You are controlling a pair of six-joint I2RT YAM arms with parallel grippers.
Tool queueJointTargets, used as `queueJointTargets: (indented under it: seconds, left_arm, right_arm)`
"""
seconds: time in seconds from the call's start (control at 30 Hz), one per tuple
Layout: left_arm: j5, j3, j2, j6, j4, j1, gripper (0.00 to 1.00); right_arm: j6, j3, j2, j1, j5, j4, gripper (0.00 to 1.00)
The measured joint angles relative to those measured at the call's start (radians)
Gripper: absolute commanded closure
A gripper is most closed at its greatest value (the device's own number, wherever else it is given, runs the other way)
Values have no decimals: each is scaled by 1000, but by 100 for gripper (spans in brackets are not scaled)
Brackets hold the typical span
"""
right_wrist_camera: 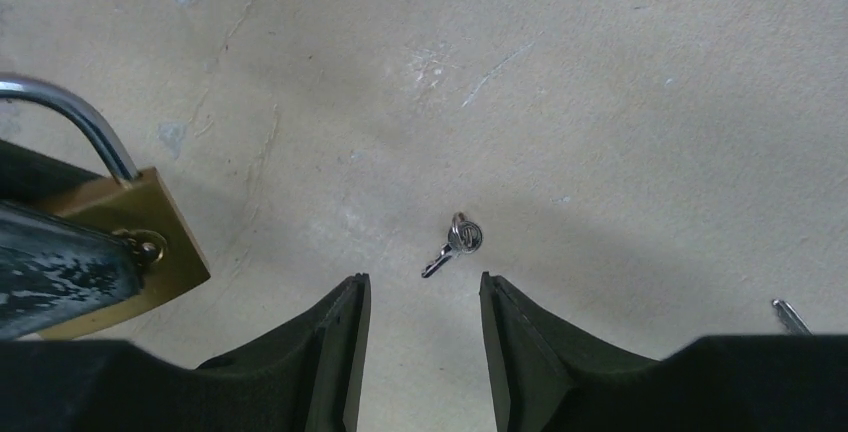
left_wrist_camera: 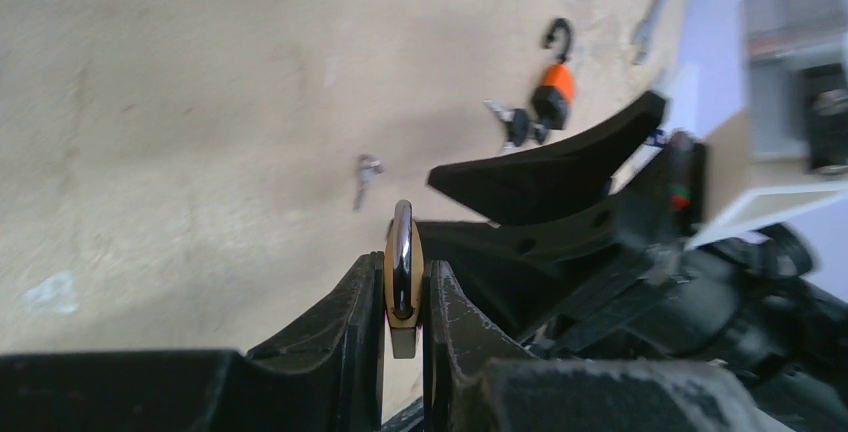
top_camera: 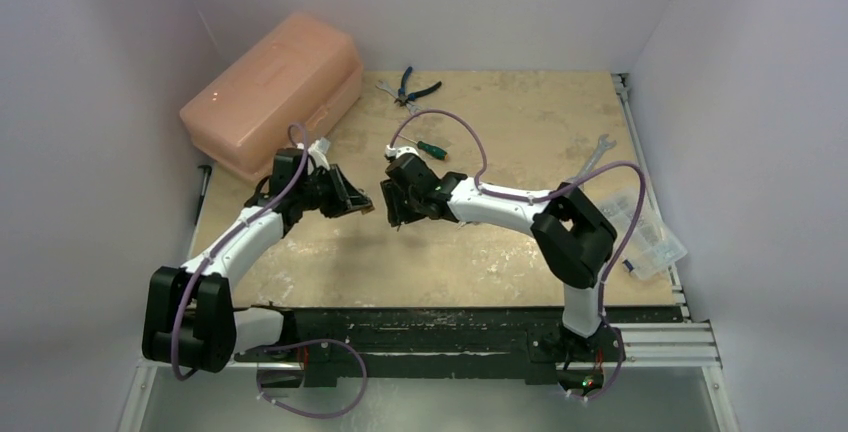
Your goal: Unlock with the key
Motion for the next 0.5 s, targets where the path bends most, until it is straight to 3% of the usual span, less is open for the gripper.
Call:
queueJointTargets:
  seconds: [0.37,0.5]
  left_arm:
    - [-261,-24,45,43,-166,-60,100]
    - [-348,15,92,52,-224,-126,100]
  right_arm:
    - [2,107,137,0,76,-38,54]
    - [0,125,174,0,96,-48,64]
